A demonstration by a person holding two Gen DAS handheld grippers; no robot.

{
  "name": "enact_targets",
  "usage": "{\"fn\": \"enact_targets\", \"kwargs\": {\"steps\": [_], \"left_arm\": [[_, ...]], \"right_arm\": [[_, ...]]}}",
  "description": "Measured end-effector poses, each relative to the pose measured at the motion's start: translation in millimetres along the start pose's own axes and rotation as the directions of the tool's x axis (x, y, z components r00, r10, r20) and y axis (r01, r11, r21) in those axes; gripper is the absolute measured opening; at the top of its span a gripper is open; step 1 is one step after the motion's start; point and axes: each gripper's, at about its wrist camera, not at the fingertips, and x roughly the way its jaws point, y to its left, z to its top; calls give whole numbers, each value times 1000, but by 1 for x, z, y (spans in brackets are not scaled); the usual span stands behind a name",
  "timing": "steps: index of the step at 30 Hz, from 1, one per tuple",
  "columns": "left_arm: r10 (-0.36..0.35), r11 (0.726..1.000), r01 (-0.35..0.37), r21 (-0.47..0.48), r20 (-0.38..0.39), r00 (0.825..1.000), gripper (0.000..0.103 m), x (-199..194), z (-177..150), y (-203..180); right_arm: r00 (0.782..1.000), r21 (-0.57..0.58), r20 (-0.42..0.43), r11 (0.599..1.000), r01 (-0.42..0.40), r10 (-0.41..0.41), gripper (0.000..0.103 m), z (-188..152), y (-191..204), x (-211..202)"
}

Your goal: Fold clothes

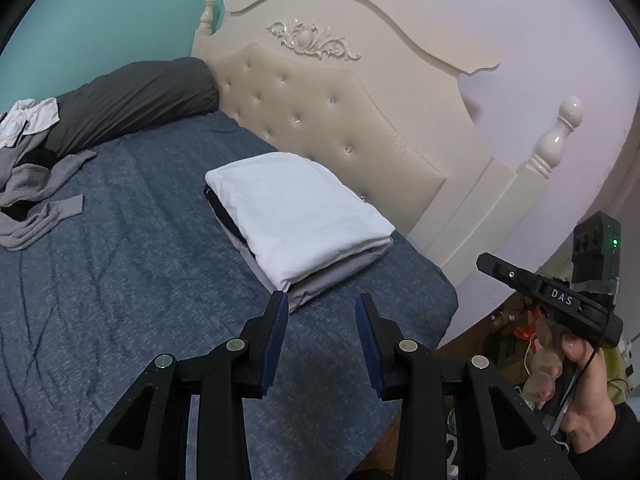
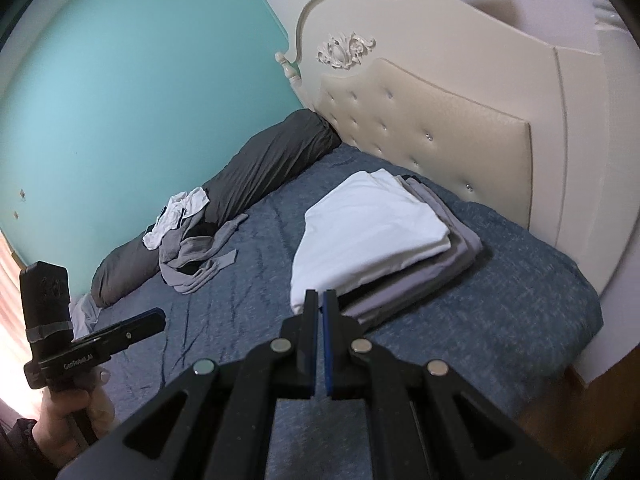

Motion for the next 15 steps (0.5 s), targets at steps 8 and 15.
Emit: {"fn": "enact_targets", "kwargs": {"steps": [8,15], "left_arm": [[19,999,-20,28,30,999,47,-41,-16,0],[18,999,-20,38,44,999,55,-67,-30,-1]], "right_arm": [[1000,-17,17,1000,7,-6,2,-22,32,-32],[999,-54,31,998,28,-26,2,-41,57,-57]]}}
